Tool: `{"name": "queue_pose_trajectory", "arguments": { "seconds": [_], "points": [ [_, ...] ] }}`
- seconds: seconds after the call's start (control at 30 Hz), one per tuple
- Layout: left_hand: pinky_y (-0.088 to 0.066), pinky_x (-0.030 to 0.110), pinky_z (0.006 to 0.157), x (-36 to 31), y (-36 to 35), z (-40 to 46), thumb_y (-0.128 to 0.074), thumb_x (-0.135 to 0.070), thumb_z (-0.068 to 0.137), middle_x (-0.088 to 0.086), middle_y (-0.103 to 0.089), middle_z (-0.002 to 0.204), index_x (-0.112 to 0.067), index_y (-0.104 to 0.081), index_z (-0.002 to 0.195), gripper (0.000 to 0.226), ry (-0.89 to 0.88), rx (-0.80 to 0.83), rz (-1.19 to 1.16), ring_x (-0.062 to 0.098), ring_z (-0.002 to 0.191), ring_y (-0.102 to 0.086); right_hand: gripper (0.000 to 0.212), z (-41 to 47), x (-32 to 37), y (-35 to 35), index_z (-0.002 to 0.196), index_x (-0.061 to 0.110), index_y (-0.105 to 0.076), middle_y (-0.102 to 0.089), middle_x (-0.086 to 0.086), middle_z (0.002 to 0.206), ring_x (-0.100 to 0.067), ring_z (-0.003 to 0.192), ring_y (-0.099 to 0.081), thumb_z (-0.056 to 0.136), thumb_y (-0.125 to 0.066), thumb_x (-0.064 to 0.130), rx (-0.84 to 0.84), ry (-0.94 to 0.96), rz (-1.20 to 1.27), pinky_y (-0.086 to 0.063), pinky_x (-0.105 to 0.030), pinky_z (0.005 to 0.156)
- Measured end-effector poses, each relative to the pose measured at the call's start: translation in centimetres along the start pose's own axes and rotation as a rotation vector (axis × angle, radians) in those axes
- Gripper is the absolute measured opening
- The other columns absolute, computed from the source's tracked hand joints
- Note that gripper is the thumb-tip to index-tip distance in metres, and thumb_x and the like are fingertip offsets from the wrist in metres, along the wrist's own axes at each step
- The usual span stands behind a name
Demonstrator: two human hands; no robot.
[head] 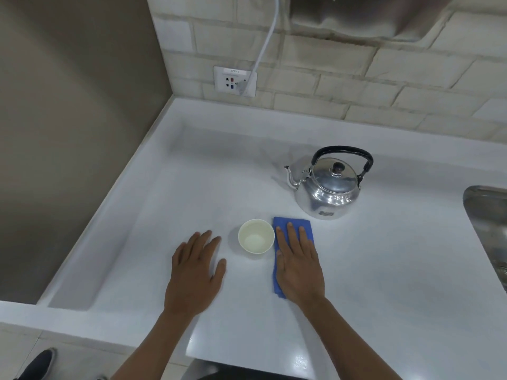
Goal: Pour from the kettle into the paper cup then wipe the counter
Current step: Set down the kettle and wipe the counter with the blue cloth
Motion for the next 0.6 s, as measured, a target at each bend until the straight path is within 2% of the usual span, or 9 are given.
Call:
{"name": "queue_pose_trajectory", "arguments": {
  "seconds": [0.13, 0.3, 0.5, 0.6],
  "points": [
    [-0.023, 0.045, 0.121, 0.1, 0.1, 0.0, -0.043, -0.047, 0.098, -0.003, -0.042, 0.157, -0.025, -0.050, 0.145, 0.053, -0.003, -0.006, 0.006, 0.021, 0.149, -0.032, 0.051, 1.1, 0.4, 0.2, 0.151, 0.015, -0.037, -0.030, -0.008, 0.159, -0.035, 0.147, -0.025, 0.101, -0.041, 0.026, -0.020, -0.003, 0.010, -0.033, -0.049, 0.115],
    [-0.023, 0.044, 0.122, 0.2, 0.0, -0.1, -0.041, -0.048, 0.100, -0.003, -0.041, 0.159, -0.025, -0.049, 0.147, 0.053, -0.016, -0.016, 0.001, 0.020, 0.150, -0.030, 0.054, -3.5, 0.0, -0.1, 0.151, 0.019, -0.037, -0.031, -0.005, 0.159, -0.032, 0.148, -0.025, 0.100, -0.026, 0.031, -0.034, 0.008, 0.012, -0.032, -0.045, 0.116],
    [-0.023, 0.045, 0.122, 0.0, 0.1, -0.1, -0.044, -0.046, 0.099, -0.002, -0.041, 0.159, -0.024, -0.050, 0.146, 0.052, -0.010, -0.017, 0.018, 0.022, 0.150, -0.030, 0.056, -1.9, -0.2, 0.4, 0.150, 0.017, -0.039, -0.032, -0.008, 0.158, -0.035, 0.148, -0.023, 0.096, -0.029, 0.025, -0.006, 0.068, 0.072, -0.031, -0.048, 0.116],
    [-0.024, 0.045, 0.121, -0.2, 0.4, -0.1, -0.045, -0.045, 0.098, -0.001, -0.043, 0.157, -0.022, -0.052, 0.144, 0.052, -0.006, -0.024, 0.016, 0.023, 0.148, -0.033, 0.060, 1.8, 0.0, -0.3, 0.154, 0.015, -0.028, -0.022, -0.009, 0.162, -0.035, 0.150, -0.014, 0.095, -0.037, 0.017, 0.062, 0.145, 0.019, -0.023, -0.047, 0.119]
  ]
}}
Point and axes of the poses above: each hand's wrist, its own z-axis towards the middle knuckle, its own y-axis out of the back of the hand, x = y × z, the point moved 10 cm from there along z, towards the middle knuckle
